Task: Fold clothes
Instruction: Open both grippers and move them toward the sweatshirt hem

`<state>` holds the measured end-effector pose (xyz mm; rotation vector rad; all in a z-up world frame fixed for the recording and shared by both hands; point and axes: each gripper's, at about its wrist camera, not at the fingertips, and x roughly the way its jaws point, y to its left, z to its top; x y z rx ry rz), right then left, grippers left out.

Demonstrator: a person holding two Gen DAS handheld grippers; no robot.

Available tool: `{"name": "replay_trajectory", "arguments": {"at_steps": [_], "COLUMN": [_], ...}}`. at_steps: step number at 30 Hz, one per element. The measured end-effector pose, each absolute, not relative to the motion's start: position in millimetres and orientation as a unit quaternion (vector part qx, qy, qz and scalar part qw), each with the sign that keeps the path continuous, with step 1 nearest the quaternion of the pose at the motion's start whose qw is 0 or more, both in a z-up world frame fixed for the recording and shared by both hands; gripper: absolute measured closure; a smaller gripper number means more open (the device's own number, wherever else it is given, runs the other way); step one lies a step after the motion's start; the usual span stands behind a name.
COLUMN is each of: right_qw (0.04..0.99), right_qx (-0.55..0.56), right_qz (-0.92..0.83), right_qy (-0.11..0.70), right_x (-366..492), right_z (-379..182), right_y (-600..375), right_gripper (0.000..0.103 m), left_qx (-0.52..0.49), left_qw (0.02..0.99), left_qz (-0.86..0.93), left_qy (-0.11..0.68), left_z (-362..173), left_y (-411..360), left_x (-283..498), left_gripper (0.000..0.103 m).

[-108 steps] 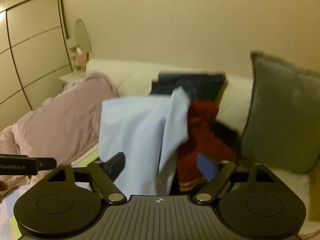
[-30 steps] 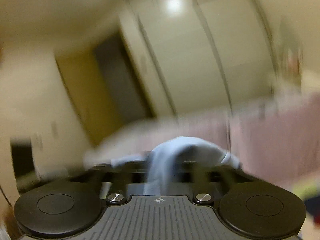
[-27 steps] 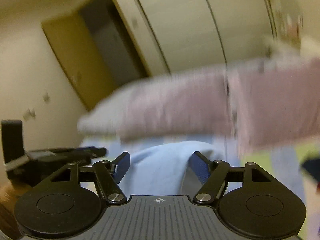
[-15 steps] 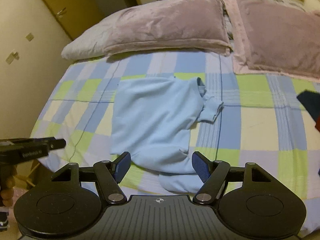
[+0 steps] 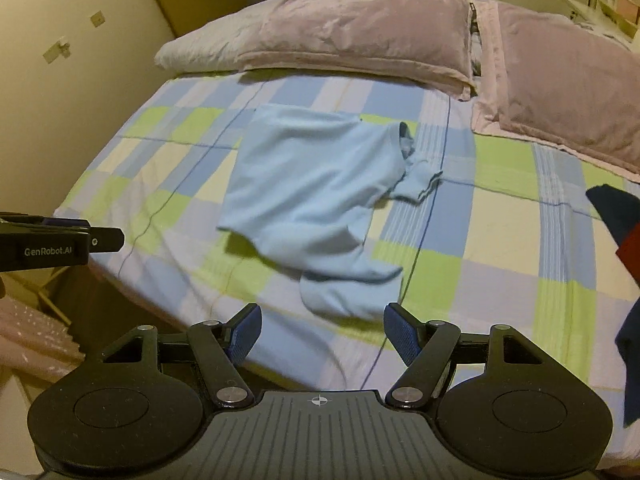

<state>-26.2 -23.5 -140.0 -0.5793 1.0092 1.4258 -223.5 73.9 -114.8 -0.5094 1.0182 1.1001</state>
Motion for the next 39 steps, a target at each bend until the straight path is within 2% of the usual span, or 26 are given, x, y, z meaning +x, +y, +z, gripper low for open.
{"name": "replay_trajectory", "arguments": {"at_steps": [6,11,15,29,33,39], "right_qw": [0.598,0.604,0.609,0.644,0.655,0.664], "right_qx": [-0.249,-0.242,-0.240,-0.220,-0.208,-0.212], "right_qz": [0.625,0.630,0.623,0.591,0.578,0.554], "right_qy": [0.435,0.424,0.427,0.432,0.440,0.454], "right_x": [-26,-19,-15,-16,-21,-26], "right_z": [-139,-134,-137,-152,-160,-184], "right_y": [-46,-51,-47,10,26,37], "right_gripper": [0.031,0.031,0.031,0.031,0.031,0.031], "left_qx": [-0.231,-0.226,-0.231,-0.231,-0.223,-0.254], "left_qw": [0.699,0.702,0.702,0.713,0.724,0.716], "left_qz": [0.497,0.495,0.490,0.463,0.441,0.413], "left_qy": [0.459,0.459,0.462,0.473,0.481,0.502], "left_z": [-113,-112,-117,-136,-144,-179], "left_y": [49,46,53,131,151,174], "left_x": [-224,-220,-222,-251,-261,-268], "left_gripper": [0.060,0.055,0.055,0.054,0.047,0.046]}}
